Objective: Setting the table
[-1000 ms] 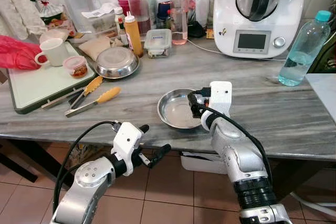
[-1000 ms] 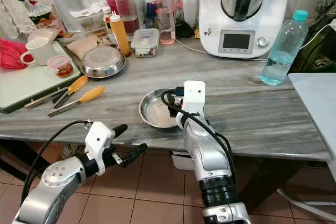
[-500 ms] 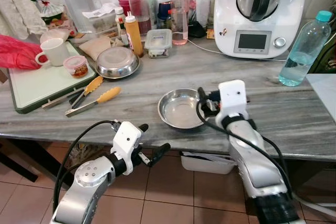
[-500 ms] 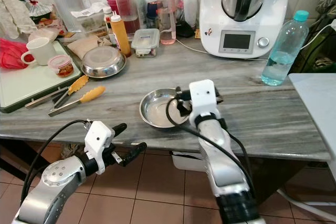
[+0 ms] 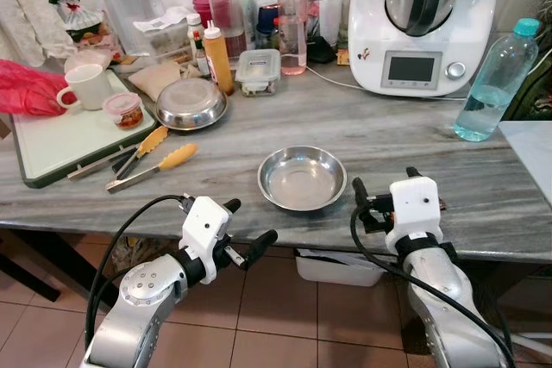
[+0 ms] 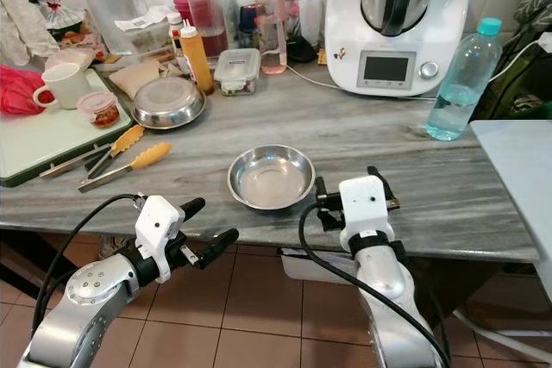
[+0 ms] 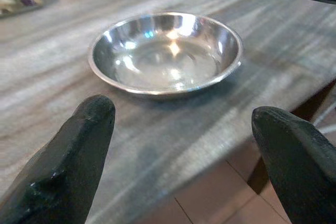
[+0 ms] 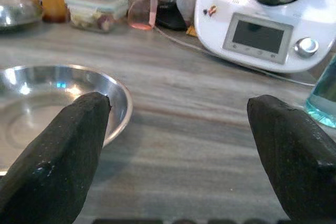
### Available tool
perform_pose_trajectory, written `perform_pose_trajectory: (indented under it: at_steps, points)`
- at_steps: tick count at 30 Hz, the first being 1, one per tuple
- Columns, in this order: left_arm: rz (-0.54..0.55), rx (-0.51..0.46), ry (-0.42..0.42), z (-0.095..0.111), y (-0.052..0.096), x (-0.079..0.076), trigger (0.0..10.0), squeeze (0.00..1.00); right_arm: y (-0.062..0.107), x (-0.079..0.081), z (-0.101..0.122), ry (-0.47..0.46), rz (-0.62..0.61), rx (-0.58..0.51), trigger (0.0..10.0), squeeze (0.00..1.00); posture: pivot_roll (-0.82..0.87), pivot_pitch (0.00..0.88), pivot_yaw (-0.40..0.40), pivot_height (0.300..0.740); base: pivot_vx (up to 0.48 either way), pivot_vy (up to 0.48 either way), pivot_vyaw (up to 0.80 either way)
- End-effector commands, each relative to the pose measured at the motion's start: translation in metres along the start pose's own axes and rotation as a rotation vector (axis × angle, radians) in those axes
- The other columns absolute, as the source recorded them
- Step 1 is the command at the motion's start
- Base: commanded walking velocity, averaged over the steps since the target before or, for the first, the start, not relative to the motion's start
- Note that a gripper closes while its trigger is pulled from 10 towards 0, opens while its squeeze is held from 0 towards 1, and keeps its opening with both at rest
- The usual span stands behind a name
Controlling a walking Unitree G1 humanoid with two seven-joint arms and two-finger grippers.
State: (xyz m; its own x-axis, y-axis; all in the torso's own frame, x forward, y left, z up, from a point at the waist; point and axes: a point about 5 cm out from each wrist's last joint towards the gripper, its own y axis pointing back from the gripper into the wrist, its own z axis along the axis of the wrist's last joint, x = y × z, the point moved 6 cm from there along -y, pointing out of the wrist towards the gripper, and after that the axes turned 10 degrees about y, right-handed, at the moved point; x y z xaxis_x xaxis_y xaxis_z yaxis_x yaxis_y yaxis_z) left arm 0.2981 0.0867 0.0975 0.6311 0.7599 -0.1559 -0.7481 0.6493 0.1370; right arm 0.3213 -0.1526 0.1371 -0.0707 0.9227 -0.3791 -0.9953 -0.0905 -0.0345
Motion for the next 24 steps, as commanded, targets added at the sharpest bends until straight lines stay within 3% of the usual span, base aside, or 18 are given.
perform_pose_trajectory:
  at_steps: [1,8,11,16,18,20,24]
  points:
    - [0.049,-0.025,-0.023,0.007,0.0,0.011,10.0,0.0,0.002,-0.005,0.008,-0.022,-0.024,-0.025,10.0,0.0,-0.1,0.008,0.074,0.74,0.0,0.0,0.0]
    - [0.185,-0.079,-0.046,0.012,-0.004,0.025,10.0,0.0,0.006,-0.017,0.006,-0.063,-0.07,-0.007,10.0,0.0,-0.11,0.011,0.079,0.74,0.0,0.0,0.0]
    - [0.258,-0.109,-0.027,0.013,-0.006,0.031,10.0,0.0,0.008,-0.02,0.008,-0.161,-0.089,-0.007,10.0,0.0,-0.12,0.01,0.078,0.74,0.0,0.0,0.0]
    - [0.305,-0.122,-0.013,0.013,-0.01,0.034,10.0,0.0,0.008,-0.023,0.004,-0.186,-0.117,0.021,10.0,0.0,-0.12,0.01,0.076,0.74,0.0,0.0,0.0]
    - [0.317,-0.126,-0.02,0.013,-0.011,0.035,10.0,0.0,0.006,-0.02,0.002,-0.192,-0.099,0.028,10.0,0.0,-0.12,0.01,0.075,0.74,0.0,0.0,0.0]
    - [0.346,-0.126,-0.025,0.013,-0.012,0.039,10.0,0.0,0.004,-0.014,0.0,-0.264,-0.071,0.045,10.0,0.0,-0.11,0.01,0.073,0.74,0.0,0.0,0.0]
    - [0.39,-0.106,0.014,0.01,-0.01,0.048,10.0,0.0,0.001,-0.015,-0.002,-0.238,-0.083,0.055,10.0,0.0,-0.11,0.009,0.073,0.74,0.0,0.0,0.0]
